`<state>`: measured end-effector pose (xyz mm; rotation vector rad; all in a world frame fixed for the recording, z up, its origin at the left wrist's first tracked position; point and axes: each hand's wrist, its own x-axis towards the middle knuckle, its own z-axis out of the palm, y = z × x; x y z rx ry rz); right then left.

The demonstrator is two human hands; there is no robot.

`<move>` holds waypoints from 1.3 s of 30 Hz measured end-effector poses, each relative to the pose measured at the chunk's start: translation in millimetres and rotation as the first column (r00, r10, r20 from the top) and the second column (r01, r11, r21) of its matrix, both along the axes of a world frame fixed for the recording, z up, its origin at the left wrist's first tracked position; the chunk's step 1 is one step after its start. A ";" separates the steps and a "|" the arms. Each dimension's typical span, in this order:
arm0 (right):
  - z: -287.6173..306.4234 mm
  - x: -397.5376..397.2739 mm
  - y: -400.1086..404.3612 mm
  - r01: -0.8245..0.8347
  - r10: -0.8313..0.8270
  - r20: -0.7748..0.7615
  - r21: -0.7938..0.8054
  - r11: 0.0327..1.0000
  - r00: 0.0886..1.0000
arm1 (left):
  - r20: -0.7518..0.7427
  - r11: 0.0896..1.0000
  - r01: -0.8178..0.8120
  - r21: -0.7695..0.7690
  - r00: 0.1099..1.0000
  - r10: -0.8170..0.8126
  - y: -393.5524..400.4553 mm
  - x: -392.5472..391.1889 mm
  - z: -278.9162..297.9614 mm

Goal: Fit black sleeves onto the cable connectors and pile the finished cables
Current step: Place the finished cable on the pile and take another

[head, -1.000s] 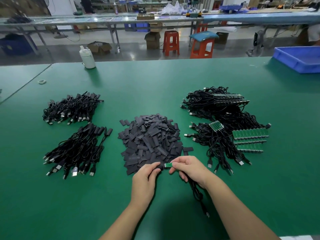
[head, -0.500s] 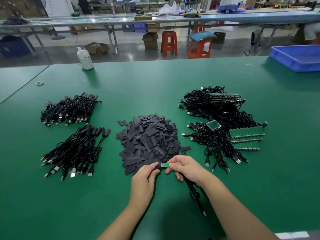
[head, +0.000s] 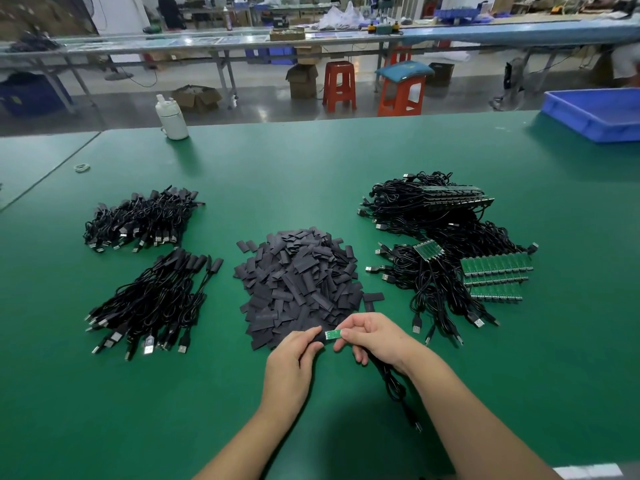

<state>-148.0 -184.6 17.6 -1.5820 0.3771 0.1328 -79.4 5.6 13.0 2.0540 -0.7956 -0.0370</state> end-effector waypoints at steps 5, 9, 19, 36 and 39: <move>-0.3 0.8 -0.2 0.033 -0.033 0.001 -0.008 0.999 0.999 | 0.014 0.999 0.037 0.003 0.999 -0.037 -0.7 -0.2 0.1; 1.3 0.9 0.6 0.052 -0.052 -0.012 -0.005 0.999 0.999 | 0.002 0.999 0.045 0.000 0.999 -0.045 -0.4 0.3 0.6; 5.3 1.5 2.1 0.054 -0.054 -0.036 0.000 0.999 0.998 | -0.015 0.997 0.024 0.074 1.000 -0.023 -0.7 0.1 0.9; 7.8 4.3 3.6 0.051 -0.051 -0.059 -0.006 0.999 0.997 | -0.015 0.997 0.041 0.067 0.999 -0.041 -1.7 2.4 0.2; 8.3 4.5 3.0 0.023 -0.024 -0.065 -0.012 1.000 0.998 | -0.004 0.995 0.051 0.088 0.999 -0.051 -2.3 2.6 -1.2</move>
